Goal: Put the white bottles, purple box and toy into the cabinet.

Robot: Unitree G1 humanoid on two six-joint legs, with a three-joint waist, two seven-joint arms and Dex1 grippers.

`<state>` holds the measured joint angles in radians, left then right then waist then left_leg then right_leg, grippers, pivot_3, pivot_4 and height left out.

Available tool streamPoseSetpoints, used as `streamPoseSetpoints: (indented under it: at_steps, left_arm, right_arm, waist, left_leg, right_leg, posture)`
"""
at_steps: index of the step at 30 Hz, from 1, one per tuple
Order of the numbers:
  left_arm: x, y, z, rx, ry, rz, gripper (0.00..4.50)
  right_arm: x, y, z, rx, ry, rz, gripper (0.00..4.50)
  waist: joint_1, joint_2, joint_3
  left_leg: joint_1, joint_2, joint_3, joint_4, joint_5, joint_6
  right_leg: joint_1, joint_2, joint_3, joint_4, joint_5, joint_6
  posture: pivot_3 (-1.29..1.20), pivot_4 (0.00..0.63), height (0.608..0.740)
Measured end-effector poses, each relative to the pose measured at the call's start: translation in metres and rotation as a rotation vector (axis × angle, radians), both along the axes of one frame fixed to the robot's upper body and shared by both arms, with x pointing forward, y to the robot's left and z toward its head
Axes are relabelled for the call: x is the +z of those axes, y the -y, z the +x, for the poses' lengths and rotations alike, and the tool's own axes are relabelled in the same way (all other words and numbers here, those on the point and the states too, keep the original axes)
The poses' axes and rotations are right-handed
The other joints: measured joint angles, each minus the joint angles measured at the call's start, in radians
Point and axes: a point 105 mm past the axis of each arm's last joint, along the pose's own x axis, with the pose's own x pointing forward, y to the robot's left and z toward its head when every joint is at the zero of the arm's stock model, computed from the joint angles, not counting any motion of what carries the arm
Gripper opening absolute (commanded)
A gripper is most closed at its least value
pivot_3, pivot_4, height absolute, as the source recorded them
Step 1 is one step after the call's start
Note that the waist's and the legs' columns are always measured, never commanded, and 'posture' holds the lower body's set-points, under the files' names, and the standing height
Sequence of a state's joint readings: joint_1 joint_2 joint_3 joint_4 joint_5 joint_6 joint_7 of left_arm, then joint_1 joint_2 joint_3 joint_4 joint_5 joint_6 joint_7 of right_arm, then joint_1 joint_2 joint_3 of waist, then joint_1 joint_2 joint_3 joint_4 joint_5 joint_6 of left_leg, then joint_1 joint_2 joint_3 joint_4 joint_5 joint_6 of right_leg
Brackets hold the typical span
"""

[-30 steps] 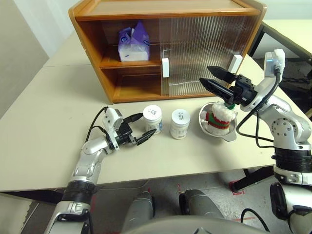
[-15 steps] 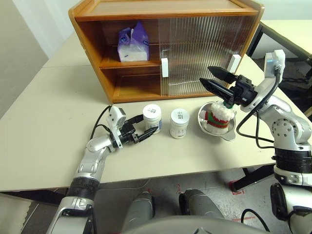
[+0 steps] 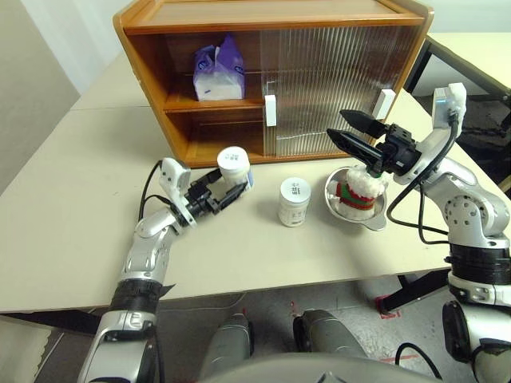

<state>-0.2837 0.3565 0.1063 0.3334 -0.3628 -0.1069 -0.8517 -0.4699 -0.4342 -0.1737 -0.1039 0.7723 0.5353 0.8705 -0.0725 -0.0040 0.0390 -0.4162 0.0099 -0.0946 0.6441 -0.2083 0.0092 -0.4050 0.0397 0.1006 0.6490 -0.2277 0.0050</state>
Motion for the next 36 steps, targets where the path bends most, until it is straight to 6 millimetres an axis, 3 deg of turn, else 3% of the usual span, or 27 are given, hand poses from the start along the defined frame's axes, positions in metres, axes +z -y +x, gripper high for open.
streamPoseSetpoints:
  at_steps: [10, 20, 36]
  left_arm:
    - [0.006, -0.013, 0.024, 0.165, -0.014, -0.051, 3.07]
    - [-0.005, -0.031, 0.05, 0.367, -0.051, 0.02, 3.07]
    - [-0.002, -0.026, 0.092, 0.543, -0.103, 0.025, 3.07]
  right_arm:
    - [-0.003, 0.001, -0.001, -0.004, -0.008, 0.001, 4.5]
    - [-0.003, 0.0, -0.003, -0.006, -0.005, 0.001, 4.5]
    - [-0.004, 0.001, -0.007, -0.019, -0.007, 0.001, 4.5]
  waist:
    - [-0.001, 0.0, 0.0]
    - [-0.007, 0.0, 0.0]
    - [-0.013, -0.002, 0.001]
  left_leg:
    - [0.0, -0.001, 0.001, 0.001, 0.001, 0.002]
    - [0.001, -0.003, 0.002, 0.003, 0.003, 0.003]
    - [0.0, -0.007, 0.001, 0.009, 0.003, 0.003]
  right_leg:
    - [0.001, 0.0, 0.0, 0.0, 0.0, 0.003]
    - [0.003, 0.0, 0.0, -0.001, 0.002, 0.005]
    - [0.006, 0.001, 0.0, -0.003, 0.004, 0.011]
  posture:
    - [-0.16, 0.043, 0.74]
    - [-0.17, 0.042, 0.74]
    - [-0.2, 0.053, 0.74]
